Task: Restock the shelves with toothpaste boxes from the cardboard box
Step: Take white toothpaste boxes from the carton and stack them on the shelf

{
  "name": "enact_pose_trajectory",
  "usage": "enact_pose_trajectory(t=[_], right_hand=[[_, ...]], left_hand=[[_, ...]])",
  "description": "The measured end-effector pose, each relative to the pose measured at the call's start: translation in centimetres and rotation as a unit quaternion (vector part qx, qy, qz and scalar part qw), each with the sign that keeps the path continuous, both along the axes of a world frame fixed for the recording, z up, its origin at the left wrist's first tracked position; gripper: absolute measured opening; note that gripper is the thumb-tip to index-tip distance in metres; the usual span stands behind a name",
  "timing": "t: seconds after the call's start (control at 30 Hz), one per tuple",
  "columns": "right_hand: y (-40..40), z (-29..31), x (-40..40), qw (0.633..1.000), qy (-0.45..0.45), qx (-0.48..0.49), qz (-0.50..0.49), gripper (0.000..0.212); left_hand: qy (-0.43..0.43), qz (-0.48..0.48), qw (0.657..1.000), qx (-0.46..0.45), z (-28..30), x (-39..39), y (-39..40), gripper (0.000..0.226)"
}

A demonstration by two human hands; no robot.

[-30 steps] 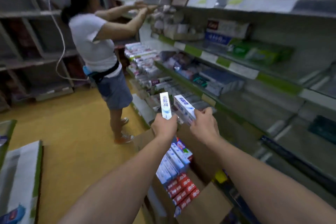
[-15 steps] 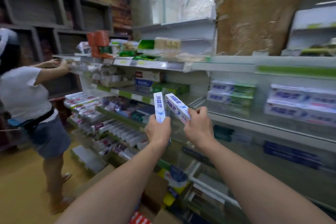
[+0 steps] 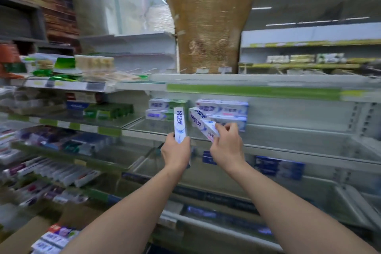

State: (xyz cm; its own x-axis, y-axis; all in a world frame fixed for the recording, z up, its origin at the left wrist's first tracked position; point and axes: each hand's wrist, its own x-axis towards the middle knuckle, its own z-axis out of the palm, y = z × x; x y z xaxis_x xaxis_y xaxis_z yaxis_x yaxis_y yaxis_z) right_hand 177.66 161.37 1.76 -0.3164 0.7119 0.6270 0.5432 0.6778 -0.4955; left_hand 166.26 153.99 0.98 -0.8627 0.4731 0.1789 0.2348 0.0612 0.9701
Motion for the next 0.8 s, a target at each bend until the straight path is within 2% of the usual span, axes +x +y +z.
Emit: enact_pose_trajectory(t=[0.17,0.27,0.37,0.57,0.8], right_hand=[[3.2,0.0,7.0,0.998,0.043,-0.007,-0.054,0.034],[4.7,-0.1,9.7,0.994,0.063,-0.014,-0.085,0.036],[6.1,-0.2,11.4,0.989,0.074,-0.026,-0.122,0.038],[8.5,-0.1,14.3,0.978,0.057,-0.034,-0.197,0.039],[12.2,-0.2,17.8,0.972,0.019,-0.078,-0.223,0.041]], left_hand=[[0.007,-0.057,0.998,0.008,0.7,5.8,3.8,0.018],[0.019,-0.089,0.996,-0.006,1.2,8.2,5.8,0.010],[0.032,-0.127,0.991,-0.008,1.7,9.8,7.9,0.013],[0.027,-0.205,0.978,-0.001,2.4,11.6,12.7,0.015],[0.030,-0.273,0.962,-0.004,2.2,13.2,15.8,0.016]])
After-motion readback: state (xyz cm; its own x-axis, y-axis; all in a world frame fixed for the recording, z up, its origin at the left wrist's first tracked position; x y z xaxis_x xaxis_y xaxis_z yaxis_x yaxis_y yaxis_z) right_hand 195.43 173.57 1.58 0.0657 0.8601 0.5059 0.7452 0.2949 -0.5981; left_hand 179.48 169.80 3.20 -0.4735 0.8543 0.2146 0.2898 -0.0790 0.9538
